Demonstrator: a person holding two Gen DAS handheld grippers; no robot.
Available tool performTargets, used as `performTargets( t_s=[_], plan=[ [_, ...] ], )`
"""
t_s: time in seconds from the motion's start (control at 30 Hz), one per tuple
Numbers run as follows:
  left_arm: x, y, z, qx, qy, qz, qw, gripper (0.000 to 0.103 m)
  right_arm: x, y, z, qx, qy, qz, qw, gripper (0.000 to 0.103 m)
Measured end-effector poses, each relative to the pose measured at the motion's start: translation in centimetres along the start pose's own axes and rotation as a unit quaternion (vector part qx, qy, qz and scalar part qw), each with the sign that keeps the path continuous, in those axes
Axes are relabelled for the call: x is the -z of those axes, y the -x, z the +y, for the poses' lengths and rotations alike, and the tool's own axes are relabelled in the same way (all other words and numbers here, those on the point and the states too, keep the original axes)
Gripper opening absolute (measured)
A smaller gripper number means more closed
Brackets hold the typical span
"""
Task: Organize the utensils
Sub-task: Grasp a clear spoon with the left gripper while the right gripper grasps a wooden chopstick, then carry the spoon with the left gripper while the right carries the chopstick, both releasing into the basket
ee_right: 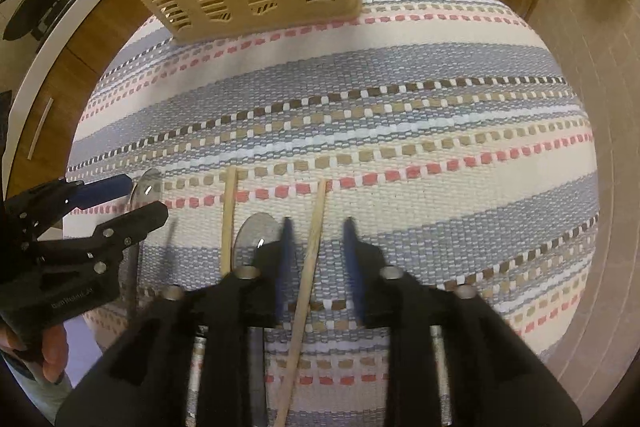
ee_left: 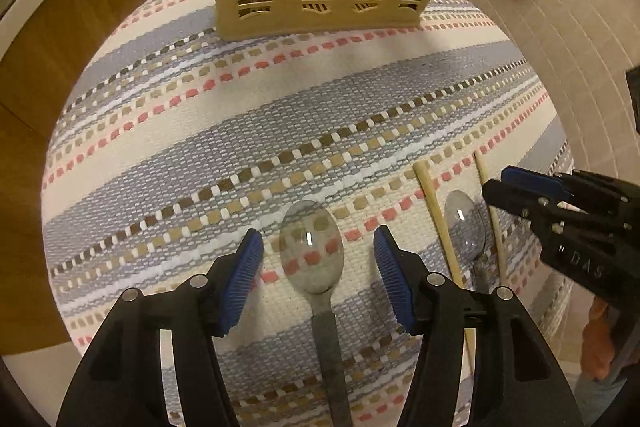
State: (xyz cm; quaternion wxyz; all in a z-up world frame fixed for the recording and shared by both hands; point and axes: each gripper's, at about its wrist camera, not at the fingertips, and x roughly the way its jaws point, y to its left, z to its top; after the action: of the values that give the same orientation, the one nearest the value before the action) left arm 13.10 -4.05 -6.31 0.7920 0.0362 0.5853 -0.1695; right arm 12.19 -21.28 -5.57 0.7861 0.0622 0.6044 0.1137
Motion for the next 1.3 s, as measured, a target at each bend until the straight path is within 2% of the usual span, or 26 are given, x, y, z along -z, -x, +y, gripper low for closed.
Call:
performTargets(
  t_s=[0.07,0.17,0.27,0.3,0.43,0.5,0.63,0.73,0.8,0.87,1.0,1.23,1.3],
  plan=[
    [-0.4,-0.1,0.3,-0.01,-0.003,0.0,1.0,0.047,0.1,-0.1,0.0,0.004,0.002,0.005,1.0,0.027],
    [-0.6,-0.2,-0.1,-0.025,-0.008,0.005,0.9996,0.046,0.0,-0.5,0.4,0.007,0.001,0.013,1.0,0.027],
    [-0.9,-0.6,-0.8,-0.06,-0.022,0.009,0.9979,0.033,-0.4,-0.7,1.4,0.024,0.01,0.016,1.0,0.024],
    [-1.0,-0.7,-1.1,-0.065,-0.025,0.01,0.9975,0.033,-0.6,-0.9,1.8,0.037,0.017,0.021,0.999,0.02],
    [-1.3,-1.2,-2.4,-0.083,-0.036,0.009,0.9959,0.032,-0.9,-1.4,3.8,0.077,0.047,0.028,0.996,0.018],
    [-1.5,-1.4,-2.9,-0.09,-0.037,0.007,0.9952,0.032,-1.1,-1.7,4.4,0.07,0.049,0.031,0.996,0.007],
    [-0.8,-1.2,-3.4,-0.083,-0.03,-0.006,0.9961,0.031,-1.2,-1.8,4.8,0.052,0.048,0.024,0.997,0.004],
    [-0.1,-0.7,-2.6,-0.057,-0.011,-0.03,0.9979,0.031,-0.5,-1.1,3.5,0.043,0.045,0.013,0.998,0.004],
    [0.3,0.4,-2.0,-0.023,0.003,-0.06,0.9979,0.031,0.1,0.3,2.5,0.017,0.04,-0.008,0.999,0.004],
    [0.6,1.6,-1.7,-0.007,0.012,-0.091,0.9958,0.031,0.5,1.6,1.7,0.005,0.036,-0.029,0.999,0.004],
    [1.1,4.8,-1.6,0.008,0.02,-0.161,0.9868,0.031,1.5,4.5,0.9,-0.017,0.032,-0.079,0.996,0.004],
    [1.8,9.5,-2.2,0.005,0.006,-0.241,0.9704,0.031,3.3,9.9,0.8,-0.052,0.027,-0.138,0.989,0.004],
    [1.6,10.9,-2.1,0.009,0.004,-0.27,0.9629,0.031,3.4,11.1,1.4,-0.06,0.03,-0.158,0.985,0.004]
  ],
)
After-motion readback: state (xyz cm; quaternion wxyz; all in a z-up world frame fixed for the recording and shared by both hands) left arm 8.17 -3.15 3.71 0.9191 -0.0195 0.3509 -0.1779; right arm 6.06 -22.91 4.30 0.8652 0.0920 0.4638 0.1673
